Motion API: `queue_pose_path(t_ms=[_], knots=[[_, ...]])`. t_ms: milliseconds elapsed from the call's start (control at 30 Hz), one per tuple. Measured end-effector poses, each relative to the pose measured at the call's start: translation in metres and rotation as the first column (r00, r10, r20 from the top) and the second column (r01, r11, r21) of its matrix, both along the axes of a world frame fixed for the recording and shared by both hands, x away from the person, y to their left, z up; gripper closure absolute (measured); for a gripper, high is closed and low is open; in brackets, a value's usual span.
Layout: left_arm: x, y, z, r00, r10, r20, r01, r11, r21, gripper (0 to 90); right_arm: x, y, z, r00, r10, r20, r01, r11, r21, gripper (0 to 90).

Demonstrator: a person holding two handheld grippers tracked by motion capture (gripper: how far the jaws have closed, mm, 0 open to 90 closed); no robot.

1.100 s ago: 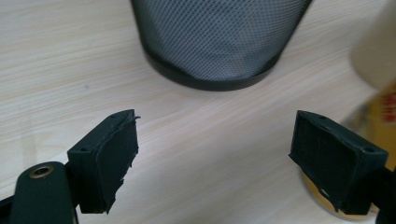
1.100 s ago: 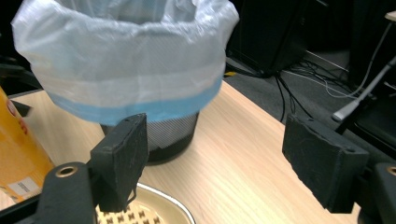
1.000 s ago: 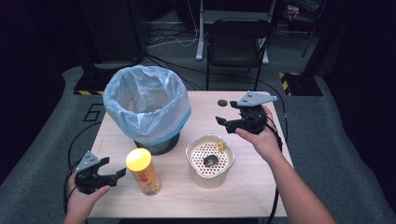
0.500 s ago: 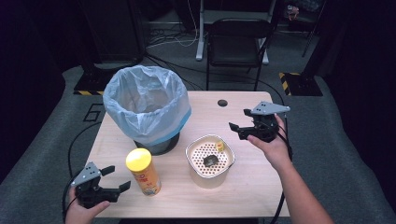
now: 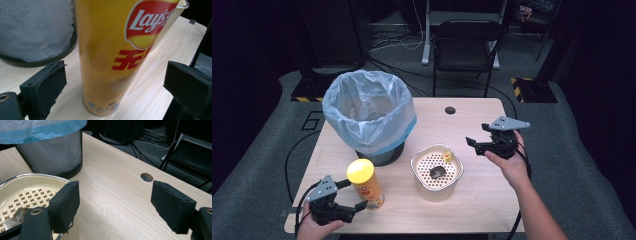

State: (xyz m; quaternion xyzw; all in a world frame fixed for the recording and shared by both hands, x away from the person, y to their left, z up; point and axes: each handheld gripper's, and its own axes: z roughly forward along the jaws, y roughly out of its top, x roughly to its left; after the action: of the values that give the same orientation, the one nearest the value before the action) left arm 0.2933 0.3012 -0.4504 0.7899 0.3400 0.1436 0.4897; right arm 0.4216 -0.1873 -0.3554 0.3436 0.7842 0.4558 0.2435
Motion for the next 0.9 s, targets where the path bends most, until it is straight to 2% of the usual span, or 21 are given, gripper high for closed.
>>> queue_pose_path(t_ms=[33, 167, 200, 233, 267, 367, 467, 500, 533, 567, 633, 733, 833, 900], knots=[[0.003, -0.002, -0.002, 0.9998, -0.013, -0.012, 0.013, 0.9999, 0.006, 4.1, 0.0, -0.002, -0.001, 1.0, 0.006, 0.003, -0.006, 1.0, -0.004, 22.9], [0.011, -0.007, -0.01, 0.9998, -0.007, -0.019, 0.008, 0.9998, 0.019, 4.1, -0.001, -0.007, -0.004, 1.0, -0.001, -0.004, 0.001, 1.0, 0.004, 22.9], [0.012, -0.009, -0.012, 0.9994, 0.0, -0.034, 0.001, 0.9999, 0.014, 4.1, -0.002, -0.007, -0.005, 0.9999, -0.014, -0.006, 0.014, 0.9998, 0.014, 22.9], [0.016, -0.008, -0.014, 0.9998, -0.011, -0.018, 0.012, 0.9991, 0.042, 4.2, -0.002, -0.009, -0.005, 0.9999, -0.011, -0.005, 0.011, 0.9999, 0.013, 22.9], [0.017, -0.009, -0.015, 0.9995, -0.017, -0.027, 0.018, 0.9989, 0.043, 4.8, -0.002, -0.01, -0.006, 0.9999, -0.013, -0.006, 0.013, 0.9998, 0.016, 22.9], [0.019, -0.013, -0.019, 0.9996, -0.023, -0.019, 0.024, 0.9983, 0.053, 6.0, -0.003, -0.013, -0.008, 0.9998, -0.019, -0.006, 0.02, 0.9996, 0.019, 22.9], [0.019, -0.018, -0.021, 0.9997, -0.023, -0.008, 0.024, 0.9975, 0.067, 15.2, -0.003, -0.017, -0.011, 0.9994, -0.032, -0.011, 0.033, 0.9992, 0.025, 22.9], [0.02, -0.018, -0.022, 0.9995, -0.028, -0.012, 0.029, 0.9952, 0.093, 15.6, -0.004, -0.018, -0.012, 0.9993, -0.036, -0.012, 0.036, 0.999, 0.027, 22.9], [0.021, -0.019, -0.022, 0.9998, -0.02, -0.011, 0.02, 0.9952, 0.095, 18.3, -0.004, -0.02, -0.013, 0.9991, -0.039, -0.018, 0.04, 0.9988, 0.029, 22.9], [0.021, -0.019, -0.021, 0.9998, -0.014, -0.016, 0.016, 0.9959, 0.089, 22.7, -0.005, -0.022, -0.016, 0.999, -0.042, -0.015, 0.043, 0.9987, 0.029, 22.9], [0.02, -0.02, -0.019, 1.0, -0.003, -0.001, 0.003, 0.9949, 0.101, 23.7, -0.006, -0.024, -0.019, 0.9987, -0.046, -0.021, 0.047, 0.9985, 0.028, 22.9], [0.019, -0.019, -0.015, 1.0, -0.001, 0.0, 0.001, 0.9946, 0.103, 24.2, -0.007, -0.029, -0.026, 0.998, -0.055, -0.032, 0.056, 0.9978, 0.035, 22.9], [0.017, -0.016, -0.001, 0.9999, 0.016, -0.007, -0.015, 0.9976, 0.068, 24.2, -0.009, -0.032, -0.031, 0.9972, -0.062, -0.041, 0.064, 0.9968, 0.047, 22.9], [0.015, -0.014, 0.014, 0.9999, 0.014, -0.007, -0.014, 0.9984, 0.054, 24.2, -0.011, -0.034, -0.036, 0.9966, -0.067, -0.048, 0.07, 0.9964, 0.048, 22.9]])
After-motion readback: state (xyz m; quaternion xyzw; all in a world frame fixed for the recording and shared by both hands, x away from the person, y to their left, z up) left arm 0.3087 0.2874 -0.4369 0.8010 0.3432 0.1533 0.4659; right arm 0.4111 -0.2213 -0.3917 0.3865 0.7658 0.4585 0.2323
